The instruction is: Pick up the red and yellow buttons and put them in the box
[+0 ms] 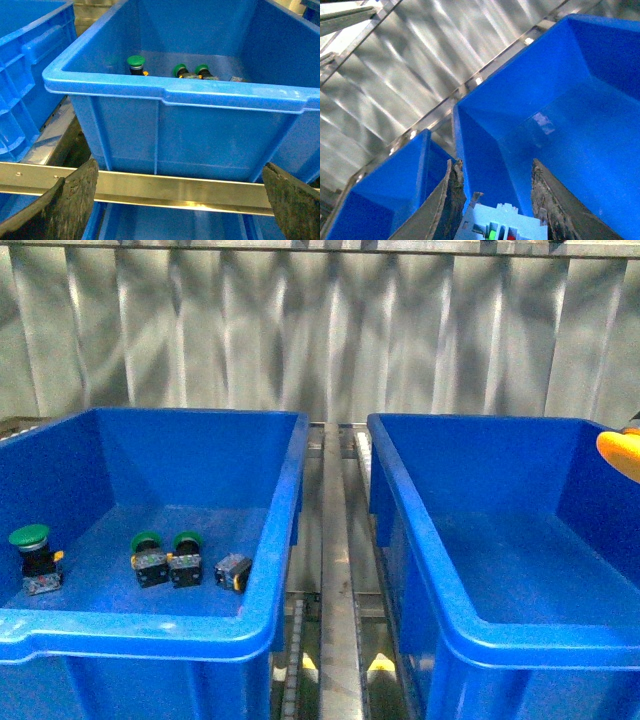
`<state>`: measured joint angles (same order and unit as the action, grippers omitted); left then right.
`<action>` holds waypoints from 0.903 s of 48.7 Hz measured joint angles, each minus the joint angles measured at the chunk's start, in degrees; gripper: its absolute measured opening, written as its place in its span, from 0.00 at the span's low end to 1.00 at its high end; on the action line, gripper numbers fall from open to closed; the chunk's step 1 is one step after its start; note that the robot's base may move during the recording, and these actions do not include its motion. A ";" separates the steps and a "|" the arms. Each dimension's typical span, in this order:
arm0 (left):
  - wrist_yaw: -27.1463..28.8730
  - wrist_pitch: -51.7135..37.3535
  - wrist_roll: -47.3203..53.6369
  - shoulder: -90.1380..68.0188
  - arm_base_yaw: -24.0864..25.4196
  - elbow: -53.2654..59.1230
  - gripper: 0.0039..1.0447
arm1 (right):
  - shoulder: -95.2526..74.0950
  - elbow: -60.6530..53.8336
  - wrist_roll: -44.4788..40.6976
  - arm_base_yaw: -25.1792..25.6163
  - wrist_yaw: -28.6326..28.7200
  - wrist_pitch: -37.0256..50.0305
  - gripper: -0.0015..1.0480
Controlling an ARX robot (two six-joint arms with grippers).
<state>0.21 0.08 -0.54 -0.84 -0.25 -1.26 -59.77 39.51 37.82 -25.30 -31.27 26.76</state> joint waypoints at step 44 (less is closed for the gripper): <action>-0.17 -0.04 0.02 0.00 0.02 0.02 0.93 | 1.99 -0.59 4.83 12.50 7.26 -2.71 0.30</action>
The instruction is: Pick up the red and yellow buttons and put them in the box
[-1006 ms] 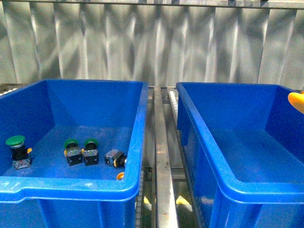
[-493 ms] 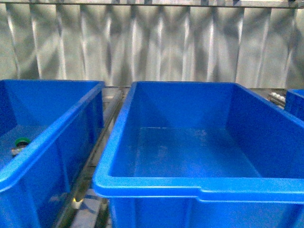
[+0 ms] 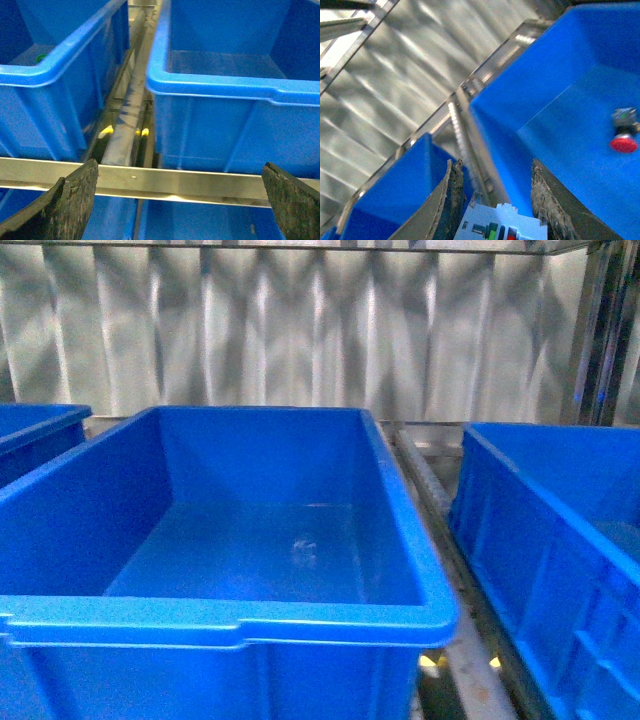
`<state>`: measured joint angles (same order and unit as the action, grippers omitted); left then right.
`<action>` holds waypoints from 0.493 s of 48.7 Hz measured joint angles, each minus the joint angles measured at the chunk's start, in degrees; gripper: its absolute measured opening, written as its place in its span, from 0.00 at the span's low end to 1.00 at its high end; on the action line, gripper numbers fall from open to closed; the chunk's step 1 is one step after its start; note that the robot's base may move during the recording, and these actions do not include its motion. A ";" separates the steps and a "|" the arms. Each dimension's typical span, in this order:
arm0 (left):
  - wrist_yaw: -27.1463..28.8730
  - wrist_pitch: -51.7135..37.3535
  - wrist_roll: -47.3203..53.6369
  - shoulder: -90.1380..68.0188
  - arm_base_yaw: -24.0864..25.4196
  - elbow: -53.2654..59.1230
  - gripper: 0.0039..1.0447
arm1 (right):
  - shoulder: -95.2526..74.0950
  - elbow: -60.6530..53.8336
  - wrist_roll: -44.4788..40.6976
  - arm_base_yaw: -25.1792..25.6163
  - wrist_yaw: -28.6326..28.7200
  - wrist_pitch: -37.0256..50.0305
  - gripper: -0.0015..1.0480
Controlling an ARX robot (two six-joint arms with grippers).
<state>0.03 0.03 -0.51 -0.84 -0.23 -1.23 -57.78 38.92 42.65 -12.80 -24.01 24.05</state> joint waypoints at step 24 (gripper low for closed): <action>-0.04 -0.02 0.04 0.00 0.11 0.00 0.93 | -24.37 28.57 -19.74 0.98 7.43 -9.44 0.30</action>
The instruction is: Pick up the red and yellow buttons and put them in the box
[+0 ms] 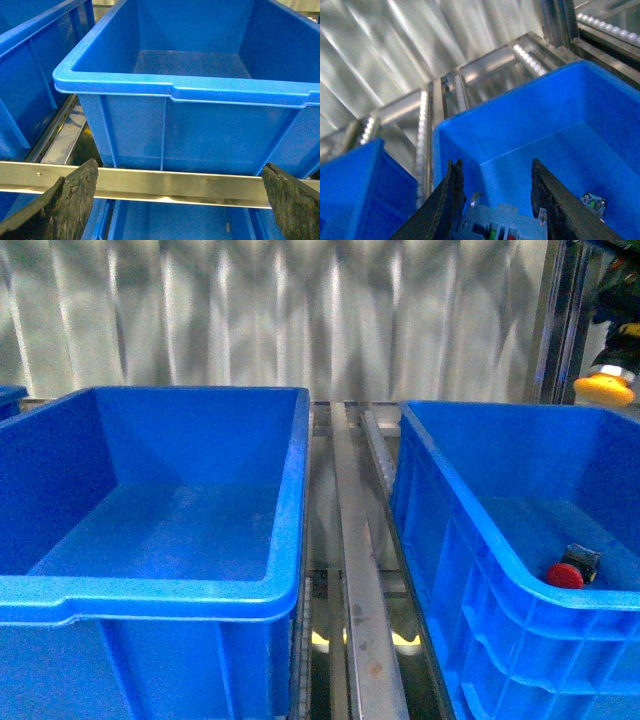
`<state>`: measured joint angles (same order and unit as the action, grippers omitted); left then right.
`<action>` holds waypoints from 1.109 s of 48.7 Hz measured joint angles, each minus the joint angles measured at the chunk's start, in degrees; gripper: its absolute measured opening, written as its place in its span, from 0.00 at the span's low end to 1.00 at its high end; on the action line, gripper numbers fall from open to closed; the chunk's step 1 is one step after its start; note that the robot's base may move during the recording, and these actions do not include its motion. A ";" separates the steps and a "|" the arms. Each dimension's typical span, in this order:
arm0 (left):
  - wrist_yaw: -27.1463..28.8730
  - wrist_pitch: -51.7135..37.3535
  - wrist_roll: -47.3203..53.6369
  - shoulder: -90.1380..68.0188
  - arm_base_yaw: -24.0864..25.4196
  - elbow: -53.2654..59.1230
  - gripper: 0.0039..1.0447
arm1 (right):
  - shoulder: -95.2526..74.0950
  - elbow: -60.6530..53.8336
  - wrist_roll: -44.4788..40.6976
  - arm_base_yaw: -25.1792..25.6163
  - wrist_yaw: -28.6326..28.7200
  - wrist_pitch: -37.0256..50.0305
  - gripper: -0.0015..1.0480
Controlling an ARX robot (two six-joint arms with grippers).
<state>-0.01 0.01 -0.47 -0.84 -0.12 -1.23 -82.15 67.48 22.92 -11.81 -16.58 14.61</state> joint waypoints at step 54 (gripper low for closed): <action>0.00 0.00 0.02 0.00 0.00 0.00 0.93 | -41.55 34.34 -16.52 15.61 10.69 -31.74 0.76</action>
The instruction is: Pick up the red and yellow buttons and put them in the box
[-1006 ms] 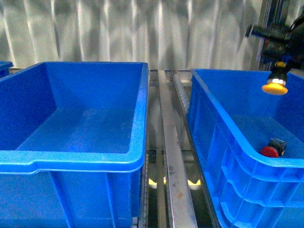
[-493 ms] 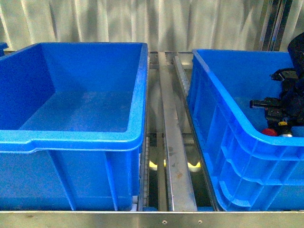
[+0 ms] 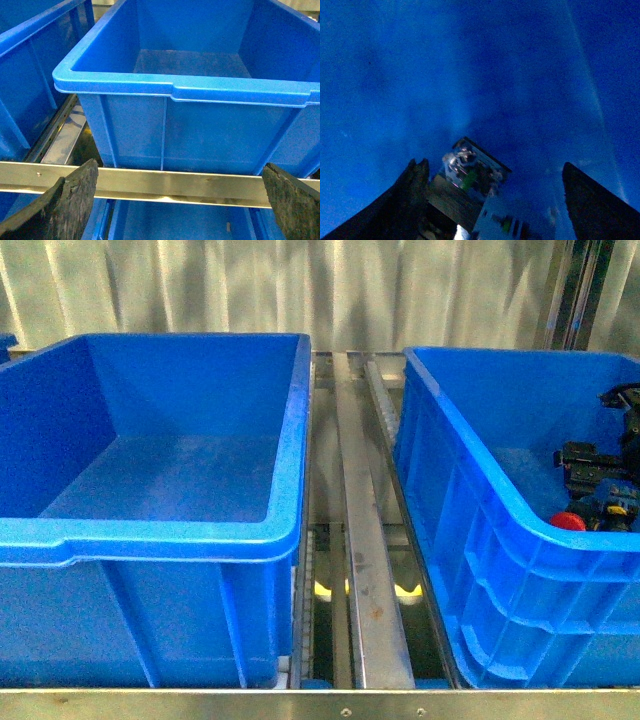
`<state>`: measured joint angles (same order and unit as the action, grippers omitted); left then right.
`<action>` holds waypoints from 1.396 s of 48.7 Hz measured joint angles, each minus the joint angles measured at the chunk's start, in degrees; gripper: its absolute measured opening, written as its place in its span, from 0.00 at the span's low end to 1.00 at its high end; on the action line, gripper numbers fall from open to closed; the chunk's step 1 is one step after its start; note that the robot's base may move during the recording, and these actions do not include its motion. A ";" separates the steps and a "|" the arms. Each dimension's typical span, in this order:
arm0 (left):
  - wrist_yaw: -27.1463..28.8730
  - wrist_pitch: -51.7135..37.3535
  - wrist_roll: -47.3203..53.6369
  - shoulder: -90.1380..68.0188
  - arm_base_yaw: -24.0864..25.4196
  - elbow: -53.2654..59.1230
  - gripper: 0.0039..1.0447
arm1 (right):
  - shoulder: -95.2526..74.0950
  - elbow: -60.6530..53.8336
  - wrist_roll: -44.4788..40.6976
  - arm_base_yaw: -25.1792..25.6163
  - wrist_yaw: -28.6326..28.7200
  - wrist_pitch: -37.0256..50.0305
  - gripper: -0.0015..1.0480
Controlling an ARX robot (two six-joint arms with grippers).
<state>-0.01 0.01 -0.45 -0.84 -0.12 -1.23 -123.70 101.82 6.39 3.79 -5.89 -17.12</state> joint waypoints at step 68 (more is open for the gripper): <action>0.02 0.00 -0.02 0.00 0.00 0.00 0.93 | 97.31 -92.37 -6.05 -3.61 6.01 33.11 0.06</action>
<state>0.01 0.01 -0.47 -0.84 -0.12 -1.23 -26.39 9.45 0.34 0.19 0.12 15.99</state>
